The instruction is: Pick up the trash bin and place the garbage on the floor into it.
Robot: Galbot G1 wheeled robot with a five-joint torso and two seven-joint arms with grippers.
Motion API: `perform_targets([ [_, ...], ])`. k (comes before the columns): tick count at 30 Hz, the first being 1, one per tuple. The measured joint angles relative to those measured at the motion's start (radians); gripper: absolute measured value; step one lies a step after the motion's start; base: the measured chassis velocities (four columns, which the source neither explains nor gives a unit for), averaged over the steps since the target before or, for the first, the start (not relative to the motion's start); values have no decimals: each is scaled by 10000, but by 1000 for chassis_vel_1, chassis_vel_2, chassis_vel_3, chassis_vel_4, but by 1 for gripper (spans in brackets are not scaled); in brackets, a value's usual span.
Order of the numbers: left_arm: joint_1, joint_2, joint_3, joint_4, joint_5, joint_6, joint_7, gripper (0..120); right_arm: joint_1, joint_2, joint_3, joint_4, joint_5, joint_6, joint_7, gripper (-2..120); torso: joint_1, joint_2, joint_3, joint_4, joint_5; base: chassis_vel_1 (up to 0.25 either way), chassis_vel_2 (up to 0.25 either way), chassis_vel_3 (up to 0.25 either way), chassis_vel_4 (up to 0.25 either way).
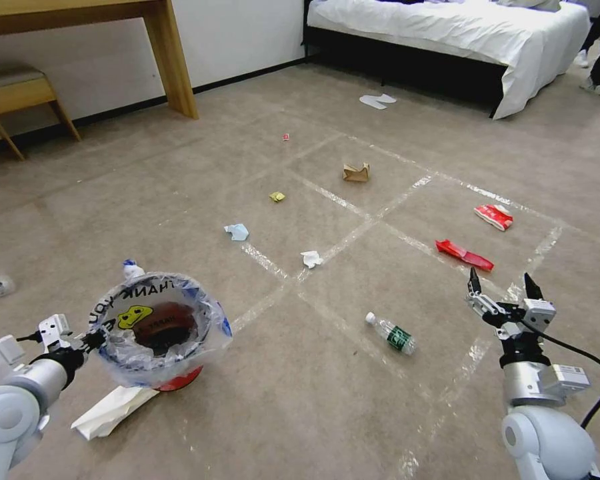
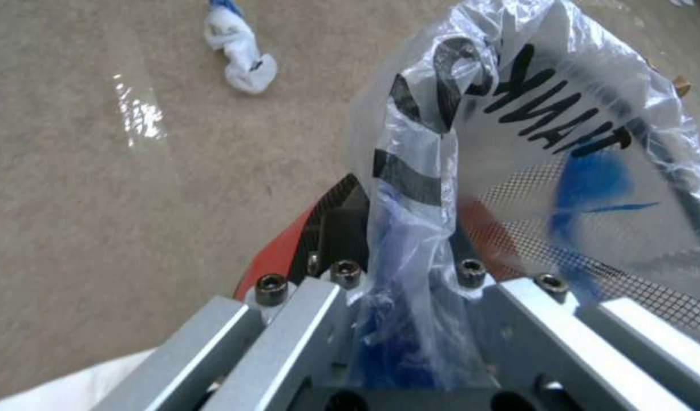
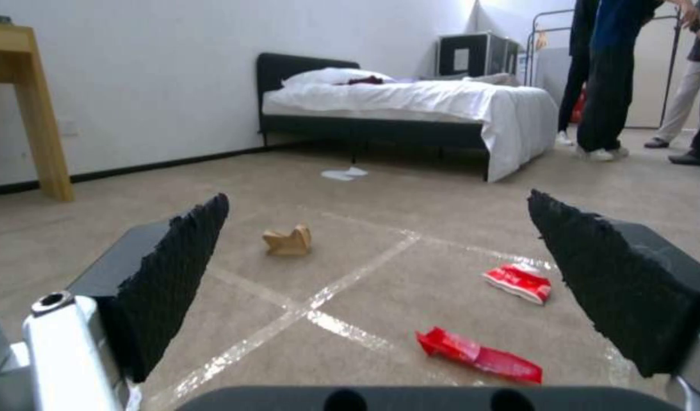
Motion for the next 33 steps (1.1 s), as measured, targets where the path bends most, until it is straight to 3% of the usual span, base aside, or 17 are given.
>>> perform_targets([
  [33, -4, -170, 128, 82, 254, -42, 79, 5, 300, -113, -127, -208, -77, -236, 329, 100, 0, 0, -2, 0, 0, -12, 15, 14, -14],
])
